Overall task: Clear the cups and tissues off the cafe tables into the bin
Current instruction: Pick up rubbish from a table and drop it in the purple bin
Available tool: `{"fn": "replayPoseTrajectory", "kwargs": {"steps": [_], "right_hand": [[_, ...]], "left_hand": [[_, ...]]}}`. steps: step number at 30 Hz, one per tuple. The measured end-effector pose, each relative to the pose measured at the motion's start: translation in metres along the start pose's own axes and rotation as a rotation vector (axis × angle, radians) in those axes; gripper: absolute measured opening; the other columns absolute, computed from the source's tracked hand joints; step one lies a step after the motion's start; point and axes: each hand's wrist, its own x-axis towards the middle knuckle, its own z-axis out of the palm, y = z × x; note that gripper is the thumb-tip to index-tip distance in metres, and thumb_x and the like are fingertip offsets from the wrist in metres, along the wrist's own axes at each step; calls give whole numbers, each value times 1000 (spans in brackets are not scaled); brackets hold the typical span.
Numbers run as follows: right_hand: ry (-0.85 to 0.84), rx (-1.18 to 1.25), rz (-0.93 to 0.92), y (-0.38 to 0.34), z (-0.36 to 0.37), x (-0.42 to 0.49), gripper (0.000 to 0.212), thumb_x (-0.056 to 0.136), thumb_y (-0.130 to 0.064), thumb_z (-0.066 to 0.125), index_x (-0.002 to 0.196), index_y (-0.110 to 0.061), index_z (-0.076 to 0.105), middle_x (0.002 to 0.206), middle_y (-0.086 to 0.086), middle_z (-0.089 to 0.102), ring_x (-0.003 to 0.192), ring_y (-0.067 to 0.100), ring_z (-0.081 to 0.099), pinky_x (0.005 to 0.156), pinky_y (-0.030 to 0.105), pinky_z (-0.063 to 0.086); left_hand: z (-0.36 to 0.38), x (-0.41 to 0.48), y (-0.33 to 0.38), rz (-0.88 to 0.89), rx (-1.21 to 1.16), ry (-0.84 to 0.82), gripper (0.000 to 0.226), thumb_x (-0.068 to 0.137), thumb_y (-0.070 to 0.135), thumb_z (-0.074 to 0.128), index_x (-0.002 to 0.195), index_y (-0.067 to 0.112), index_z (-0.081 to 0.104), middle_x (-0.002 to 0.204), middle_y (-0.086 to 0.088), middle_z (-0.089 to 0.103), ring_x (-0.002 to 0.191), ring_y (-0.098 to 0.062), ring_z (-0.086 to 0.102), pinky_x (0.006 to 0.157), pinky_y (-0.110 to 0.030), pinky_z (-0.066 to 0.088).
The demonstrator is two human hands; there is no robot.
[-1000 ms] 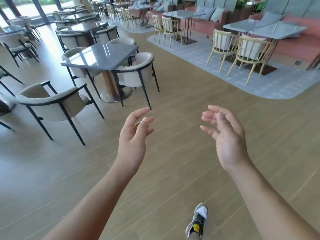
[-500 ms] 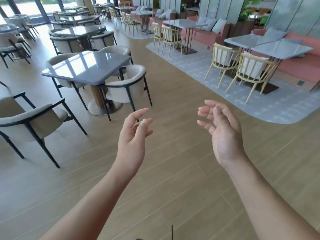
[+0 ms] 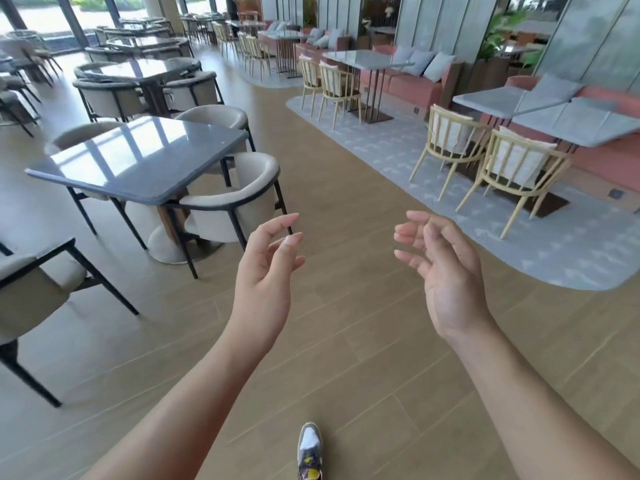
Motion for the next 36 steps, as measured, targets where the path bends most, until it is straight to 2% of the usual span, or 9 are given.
{"fn": "replayPoseTrajectory", "kwargs": {"steps": [6,11,18,20,22,25,26,30,36], "right_hand": [[4,2,-12,43,31,148,65,77,-75,72,116,-24,72,110,5,71,114,25,66,95,41,54],[35,29,6,79,39,248,65,76,-75,73,116,-23,72,110,6,71,113,25,67,93,40,54],[36,65,23,140,33,392,64,77,-74,73,116,-24,73,111,6,71,115,25,67,94,38,55],[31,77,23,163,26,437,62,78,-73,73,115,-24,73,111,5,71,115,25,67,95,39,56],[21,82,24,184,18,488,55,83,-67,72,115,-23,72,110,5,71,114,24,67,96,41,56],[-10,83,34,208,6,576,30,96,-41,60,113,-19,71,108,5,70,111,22,67,97,46,55],[-22,83,39,212,4,606,28,97,-39,59,112,-20,72,107,5,70,111,22,67,95,45,55],[-66,102,-4,213,5,721,51,81,-68,74,109,-26,75,110,6,70,113,24,66,91,41,56],[-144,121,-29,239,25,845,56,76,-72,75,108,-27,75,109,6,71,112,23,67,91,42,56]], "left_hand": [[21,161,-30,-2,-8,-8,31,97,32,51,124,27,66,121,13,67,122,-12,63,97,-33,57],[48,266,-53,-8,9,-46,32,97,33,50,124,27,65,126,-1,66,121,-15,63,100,-36,56],[96,397,-110,-31,30,-50,23,104,29,52,122,30,66,121,16,68,123,-12,62,103,-38,54],[118,440,-130,-34,37,-42,22,108,22,51,123,27,66,121,14,68,123,-11,62,102,-37,54],[141,487,-149,-25,49,-19,24,109,18,50,125,23,65,123,9,68,124,-11,61,102,-37,54],[179,561,-171,-13,54,16,24,107,19,50,125,23,66,125,6,67,125,-11,61,100,-36,55],[191,586,-174,-16,46,22,25,105,23,51,125,23,66,126,6,66,125,-11,61,99,-34,56],[231,678,-183,42,3,51,32,98,32,50,124,25,66,125,13,67,126,-11,61,92,-26,55],[262,790,-203,86,-17,99,31,98,31,50,124,23,65,120,20,68,125,-10,61,96,-30,56]]}}
